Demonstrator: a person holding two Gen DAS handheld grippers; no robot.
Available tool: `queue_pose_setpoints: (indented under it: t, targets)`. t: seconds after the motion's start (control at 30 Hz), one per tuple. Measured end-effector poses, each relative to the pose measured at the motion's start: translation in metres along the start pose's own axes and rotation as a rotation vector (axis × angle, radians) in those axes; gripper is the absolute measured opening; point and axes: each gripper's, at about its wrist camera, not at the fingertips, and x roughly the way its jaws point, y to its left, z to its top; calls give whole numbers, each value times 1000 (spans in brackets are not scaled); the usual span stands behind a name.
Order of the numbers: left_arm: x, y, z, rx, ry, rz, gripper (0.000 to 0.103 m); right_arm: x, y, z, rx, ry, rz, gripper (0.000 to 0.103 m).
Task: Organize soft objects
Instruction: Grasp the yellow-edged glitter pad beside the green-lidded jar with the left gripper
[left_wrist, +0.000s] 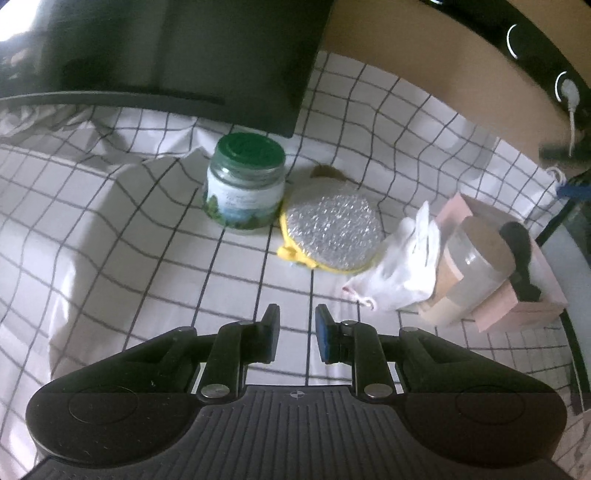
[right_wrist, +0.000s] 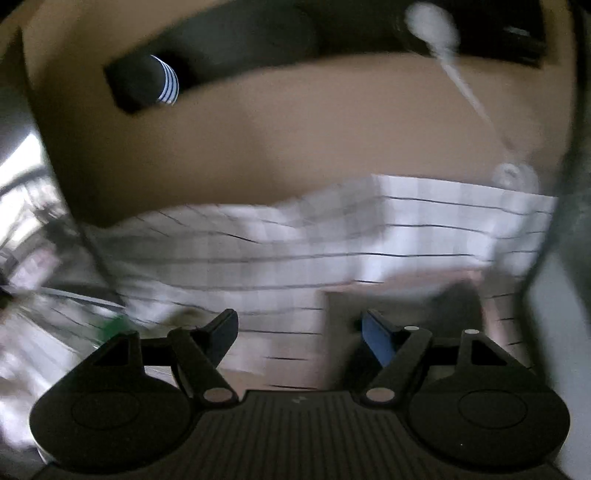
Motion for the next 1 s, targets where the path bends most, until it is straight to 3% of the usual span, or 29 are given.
queue_pose_setpoints:
  t: [0.1,0.2,0.4,0.53,0.63,0.67,0.7,0.87,1.0]
  targets:
    - [-1,7,2,-29,-17,-1,23,-5,36,22,59,-5,130,82]
    - [-3,16,2,-58,-36,8,23,13,77,39,54,41,199,82]
    - [-9,35,-2,-105,-49,-8,23,96,142,34,-164,303,86,82]
    - [-5,49,-4,-164,-43,-72,23,158,136,24,-80,475,53,81]
    - [9,54,-3,-233,-57,-129,23,192,138,22,-129,486,-23,62]
    - [15,54,-2,-257,-59,-150,23,200,140,19,-155,498,-39,49]
    - [22,55,-1,-280,-62,-167,23,208,141,16,-171,517,-42,42]
    - [56,58,12,-346,-49,-175,23,206,141,-3,-192,559,-27,39]
    - [69,63,23,-368,-57,-233,23,216,132,-14,-157,611,-43,39]
